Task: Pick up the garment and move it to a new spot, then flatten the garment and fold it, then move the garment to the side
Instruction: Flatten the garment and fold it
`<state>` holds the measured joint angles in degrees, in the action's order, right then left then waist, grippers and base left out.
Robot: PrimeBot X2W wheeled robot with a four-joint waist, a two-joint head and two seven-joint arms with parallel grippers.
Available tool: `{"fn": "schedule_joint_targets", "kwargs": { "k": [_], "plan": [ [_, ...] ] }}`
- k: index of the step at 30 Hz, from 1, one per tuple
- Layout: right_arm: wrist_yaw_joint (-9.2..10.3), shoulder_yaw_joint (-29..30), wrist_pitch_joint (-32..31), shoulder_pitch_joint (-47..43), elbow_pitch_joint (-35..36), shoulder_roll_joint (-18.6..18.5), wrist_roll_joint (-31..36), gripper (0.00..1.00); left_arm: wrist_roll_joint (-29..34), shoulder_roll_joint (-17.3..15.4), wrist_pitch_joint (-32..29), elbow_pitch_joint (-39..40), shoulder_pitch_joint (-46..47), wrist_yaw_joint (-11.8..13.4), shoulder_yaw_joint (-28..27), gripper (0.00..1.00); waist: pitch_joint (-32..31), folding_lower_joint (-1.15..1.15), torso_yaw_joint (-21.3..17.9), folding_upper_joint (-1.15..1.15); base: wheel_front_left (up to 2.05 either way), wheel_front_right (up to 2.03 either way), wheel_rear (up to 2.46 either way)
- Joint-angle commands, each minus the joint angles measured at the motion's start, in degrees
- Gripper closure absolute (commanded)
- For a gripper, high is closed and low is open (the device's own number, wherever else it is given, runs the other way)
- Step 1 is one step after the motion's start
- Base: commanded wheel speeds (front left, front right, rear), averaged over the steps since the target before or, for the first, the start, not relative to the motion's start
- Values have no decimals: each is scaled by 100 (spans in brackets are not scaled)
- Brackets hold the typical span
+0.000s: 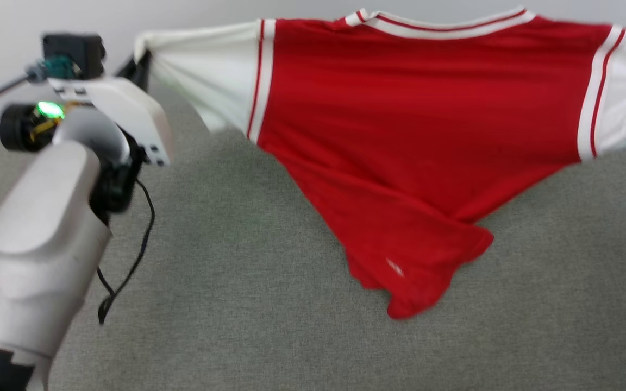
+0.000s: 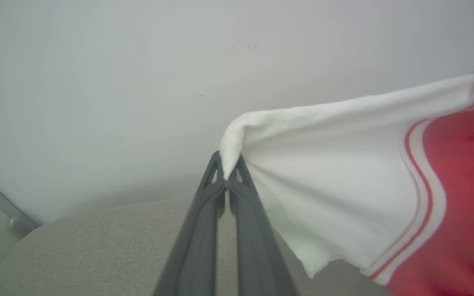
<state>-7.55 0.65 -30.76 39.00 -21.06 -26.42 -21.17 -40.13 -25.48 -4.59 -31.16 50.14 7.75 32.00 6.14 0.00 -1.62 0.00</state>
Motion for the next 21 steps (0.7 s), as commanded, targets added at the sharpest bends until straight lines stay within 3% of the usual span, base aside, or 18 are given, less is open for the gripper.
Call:
{"fn": "schedule_joint_targets", "kwargs": {
  "k": [1, 9, 21],
  "plan": [
    [12, -54, 133, 250, -51, -117, 106, 100, 7, -61, 89, -119, 234, 1, -78, 100, 118, 0, 22, 0, 0, 0, 0],
    [12, -341, 925, 1768, -311, -211, 462, 100, 228, -199, 510, -711, 1702, -120, -320, 100, 952, 0, 25, 0, 0, 0, 0],
    [13, -656, 2331, 3993, -1006, -30, 789, 100, 406, -475, 1333, -1040, 3589, -297, -701, 100, 2135, 0, -171, 0, 0, 0, 0]
  ]
}}
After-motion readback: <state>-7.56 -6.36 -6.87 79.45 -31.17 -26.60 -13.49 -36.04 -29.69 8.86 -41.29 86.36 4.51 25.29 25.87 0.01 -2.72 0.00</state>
